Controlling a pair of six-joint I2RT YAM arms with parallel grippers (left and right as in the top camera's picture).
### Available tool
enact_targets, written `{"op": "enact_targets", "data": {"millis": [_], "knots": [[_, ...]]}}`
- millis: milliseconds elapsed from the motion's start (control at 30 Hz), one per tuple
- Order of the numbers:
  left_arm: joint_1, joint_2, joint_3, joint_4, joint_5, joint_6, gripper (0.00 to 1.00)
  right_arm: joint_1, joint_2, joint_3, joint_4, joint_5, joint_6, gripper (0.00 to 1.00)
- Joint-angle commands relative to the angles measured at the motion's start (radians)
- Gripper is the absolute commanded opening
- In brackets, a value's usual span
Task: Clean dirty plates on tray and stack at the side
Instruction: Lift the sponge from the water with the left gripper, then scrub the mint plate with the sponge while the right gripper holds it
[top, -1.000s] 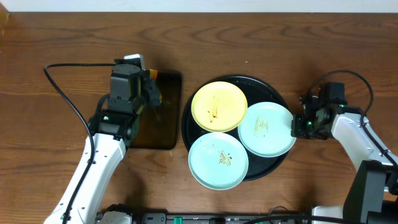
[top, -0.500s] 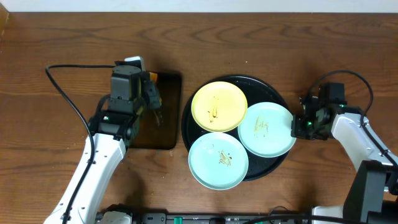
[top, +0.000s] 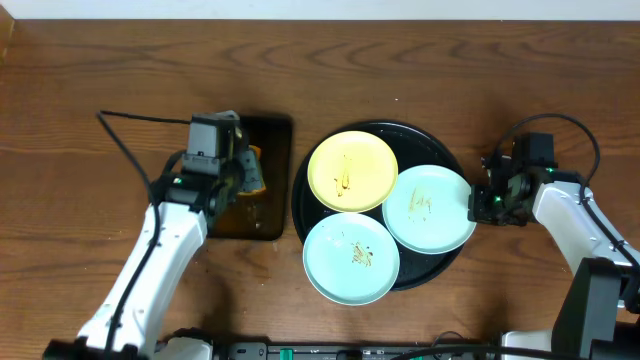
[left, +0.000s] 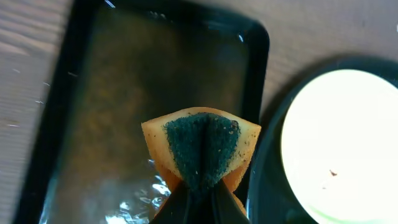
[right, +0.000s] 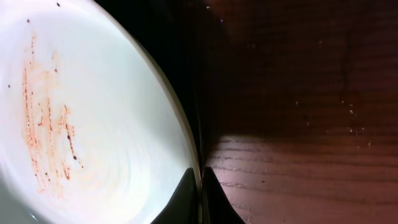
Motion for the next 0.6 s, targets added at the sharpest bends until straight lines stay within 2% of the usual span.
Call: {"op": "enact_targets", "data": {"millis": [0,100,300,433,567], "knots": [[-0.002,0.042,0.061,-0.013,0.166,0.027,0.07,-0.012,0.013,0.010,-0.010,0.041,0.002,0.01],[-0.010,0.078,0.130,-0.062,0.255,0.024,0.07,-0.012,0.013,0.010,-0.010,0.041,0.002,0.01],[-0.104,0.168,0.313,-0.179,0.270,0.024,0.07,-0.012,0.013,0.010,-0.010,0.041,0.002,0.01],[-0.214,0.229,0.357,-0.111,0.368,0.024,0.07,-0.012,0.013,0.010,-0.010,0.041,0.002,0.01],[-0.347,0.307,0.357,0.005,0.369,0.024,0.07,-0.012,0.013,0.010,-0.010,0.041,0.003,0.01]]}}
